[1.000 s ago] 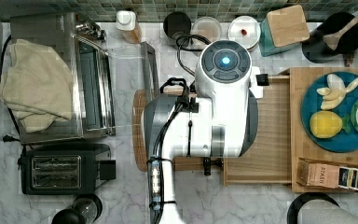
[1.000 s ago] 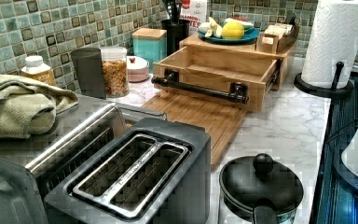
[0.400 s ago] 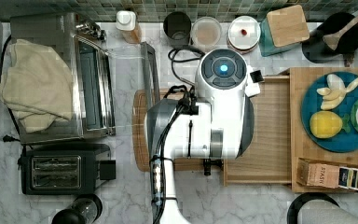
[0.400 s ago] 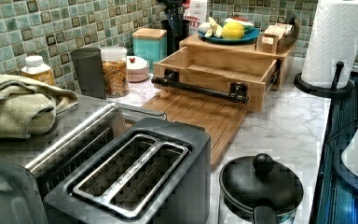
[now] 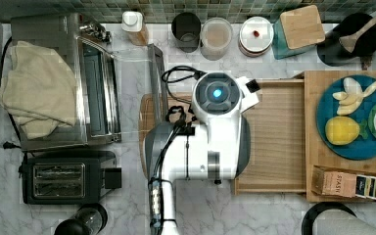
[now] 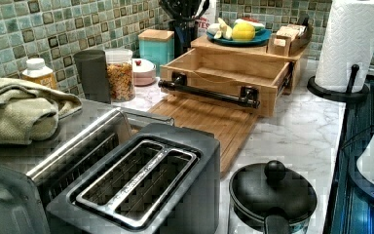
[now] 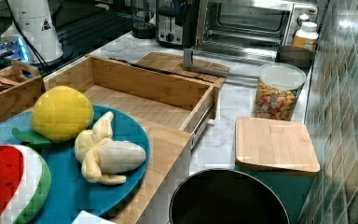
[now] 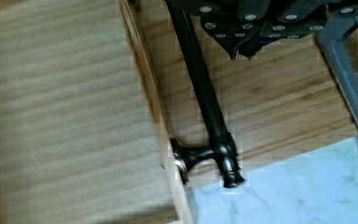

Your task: Close the drawer.

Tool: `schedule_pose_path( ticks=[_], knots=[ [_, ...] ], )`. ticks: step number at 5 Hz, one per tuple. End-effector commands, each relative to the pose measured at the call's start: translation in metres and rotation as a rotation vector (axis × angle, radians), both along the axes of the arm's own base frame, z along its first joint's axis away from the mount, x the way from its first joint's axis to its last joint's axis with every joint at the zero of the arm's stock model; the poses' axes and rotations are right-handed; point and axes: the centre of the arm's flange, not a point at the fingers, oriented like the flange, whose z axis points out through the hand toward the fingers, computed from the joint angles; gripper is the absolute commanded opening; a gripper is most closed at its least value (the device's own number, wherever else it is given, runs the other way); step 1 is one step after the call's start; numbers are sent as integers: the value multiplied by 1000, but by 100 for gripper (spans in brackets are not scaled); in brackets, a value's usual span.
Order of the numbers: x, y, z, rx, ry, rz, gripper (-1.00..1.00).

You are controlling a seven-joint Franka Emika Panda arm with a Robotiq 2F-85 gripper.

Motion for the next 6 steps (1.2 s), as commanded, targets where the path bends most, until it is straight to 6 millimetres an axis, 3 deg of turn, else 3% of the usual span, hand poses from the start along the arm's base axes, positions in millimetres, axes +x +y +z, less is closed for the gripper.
schedule_pose_path(
  ticks=[1, 2, 3, 6],
  knots=[
    [-35, 68, -29, -34, -35, 220, -100],
    [-28, 56, -64, -15, 27, 210, -100],
    [-32, 52, -88, -48, 0, 211, -100],
    [-41, 46, -138, -98, -3, 184, -100]
  ],
)
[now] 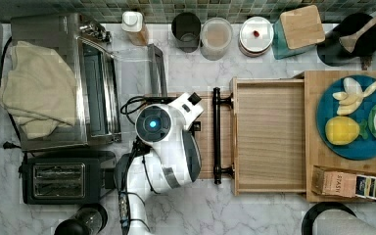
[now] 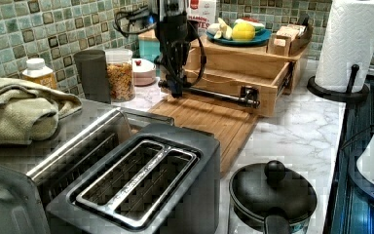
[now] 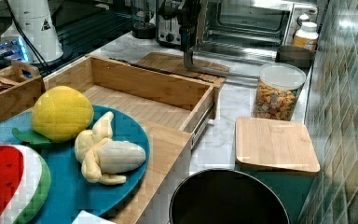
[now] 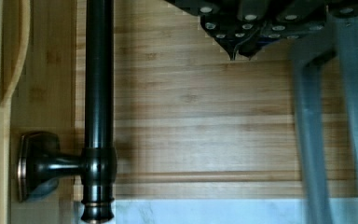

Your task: Close the drawer.

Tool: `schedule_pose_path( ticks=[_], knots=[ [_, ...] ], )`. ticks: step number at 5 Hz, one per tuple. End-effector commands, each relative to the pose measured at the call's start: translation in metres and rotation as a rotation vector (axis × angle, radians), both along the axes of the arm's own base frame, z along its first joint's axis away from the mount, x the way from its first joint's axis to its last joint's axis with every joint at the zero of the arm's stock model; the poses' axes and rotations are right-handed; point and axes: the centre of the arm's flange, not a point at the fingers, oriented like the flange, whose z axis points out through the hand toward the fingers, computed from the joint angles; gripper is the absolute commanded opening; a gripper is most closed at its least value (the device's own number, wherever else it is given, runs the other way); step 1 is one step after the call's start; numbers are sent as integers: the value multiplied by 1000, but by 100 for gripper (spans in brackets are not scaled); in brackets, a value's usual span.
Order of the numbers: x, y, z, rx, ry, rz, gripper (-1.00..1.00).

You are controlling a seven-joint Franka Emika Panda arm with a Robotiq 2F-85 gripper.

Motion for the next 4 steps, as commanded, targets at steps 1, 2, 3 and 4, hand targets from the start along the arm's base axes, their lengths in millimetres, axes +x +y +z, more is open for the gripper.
schedule_pose_path(
  ticks=[1, 2, 3, 4],
  knots=[
    [-11, -53, -35, -64, 10, -76, -100],
    [-8, -70, -42, -53, 23, -59, -100],
    [-13, -92, -52, -58, -19, -1, -100],
    [-17, -113, -49, -82, -28, 19, -100]
  ],
)
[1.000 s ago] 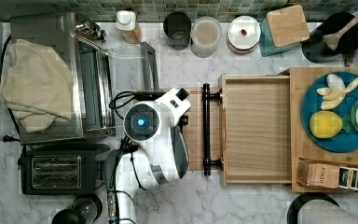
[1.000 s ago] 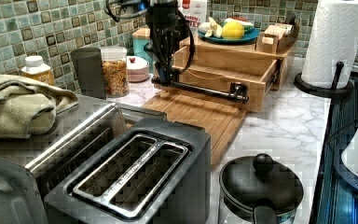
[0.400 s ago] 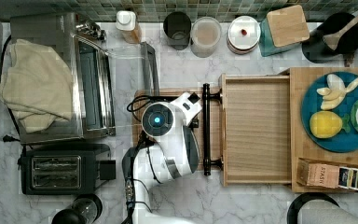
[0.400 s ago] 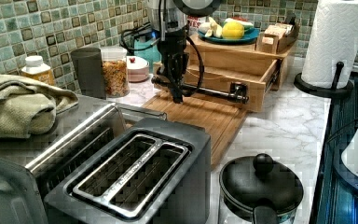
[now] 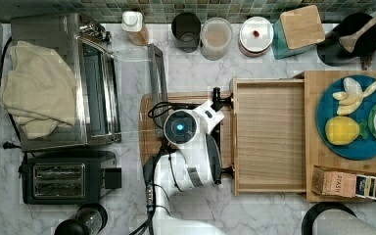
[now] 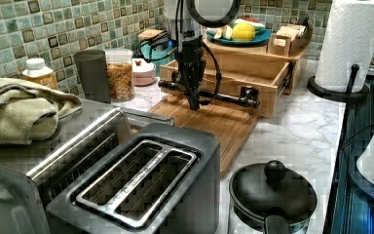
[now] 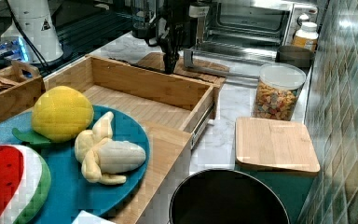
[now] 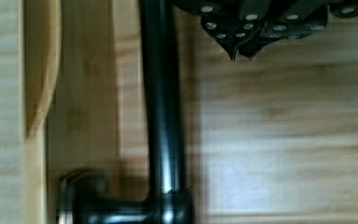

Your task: Close the drawer.

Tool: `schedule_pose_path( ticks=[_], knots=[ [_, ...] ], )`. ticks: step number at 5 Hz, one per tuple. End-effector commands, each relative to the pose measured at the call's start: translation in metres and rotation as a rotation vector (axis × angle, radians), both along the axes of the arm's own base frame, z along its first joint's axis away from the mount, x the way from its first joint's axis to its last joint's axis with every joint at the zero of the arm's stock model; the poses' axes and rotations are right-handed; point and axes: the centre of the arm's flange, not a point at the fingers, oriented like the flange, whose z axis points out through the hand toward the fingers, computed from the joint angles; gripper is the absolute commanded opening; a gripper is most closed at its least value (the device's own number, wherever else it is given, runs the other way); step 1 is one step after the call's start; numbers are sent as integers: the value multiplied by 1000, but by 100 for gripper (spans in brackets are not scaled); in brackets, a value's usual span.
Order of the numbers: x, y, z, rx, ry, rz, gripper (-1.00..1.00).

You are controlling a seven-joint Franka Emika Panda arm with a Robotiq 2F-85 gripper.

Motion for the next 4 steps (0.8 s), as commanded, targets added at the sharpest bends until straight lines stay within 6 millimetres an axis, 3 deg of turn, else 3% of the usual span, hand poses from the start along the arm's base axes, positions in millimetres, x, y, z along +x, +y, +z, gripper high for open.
schedule_pose_path(
  ticks=[1, 2, 4],
  knots=[
    [-7, -81, 17, -29, -5, 58, -100],
    [-7, -124, 20, -15, -42, 3, -100],
    [-27, -214, 34, -42, -94, 4, -100]
  ],
)
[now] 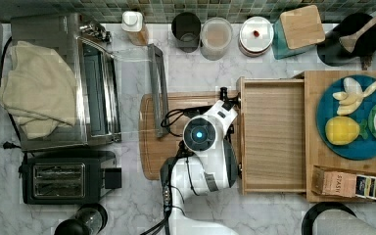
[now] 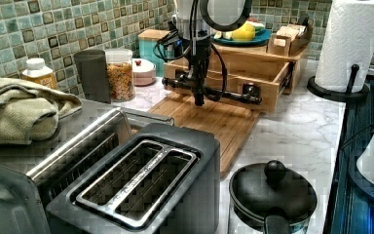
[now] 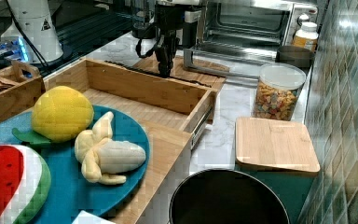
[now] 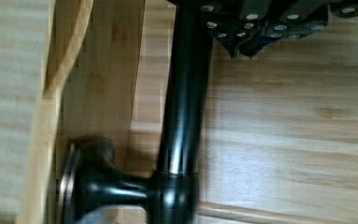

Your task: Close the drawer.

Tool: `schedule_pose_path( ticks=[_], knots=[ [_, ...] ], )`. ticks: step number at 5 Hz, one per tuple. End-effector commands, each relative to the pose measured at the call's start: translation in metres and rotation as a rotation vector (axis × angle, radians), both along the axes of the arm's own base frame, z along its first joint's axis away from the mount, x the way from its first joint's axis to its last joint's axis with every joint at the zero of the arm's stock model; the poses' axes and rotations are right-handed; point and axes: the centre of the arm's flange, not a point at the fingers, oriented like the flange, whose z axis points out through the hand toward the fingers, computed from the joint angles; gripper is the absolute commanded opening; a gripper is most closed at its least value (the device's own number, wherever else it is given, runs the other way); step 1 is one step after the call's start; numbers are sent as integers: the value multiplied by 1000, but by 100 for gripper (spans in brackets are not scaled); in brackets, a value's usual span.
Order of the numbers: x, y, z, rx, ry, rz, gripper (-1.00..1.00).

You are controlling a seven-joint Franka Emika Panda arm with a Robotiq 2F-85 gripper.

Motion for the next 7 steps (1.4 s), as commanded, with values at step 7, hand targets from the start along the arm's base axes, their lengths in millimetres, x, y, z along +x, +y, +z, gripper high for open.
schedule_pose_path(
  ticks=[7],
  knots=[
    [-65, -341, 50, -46, -115, -150, -100]
  ],
)
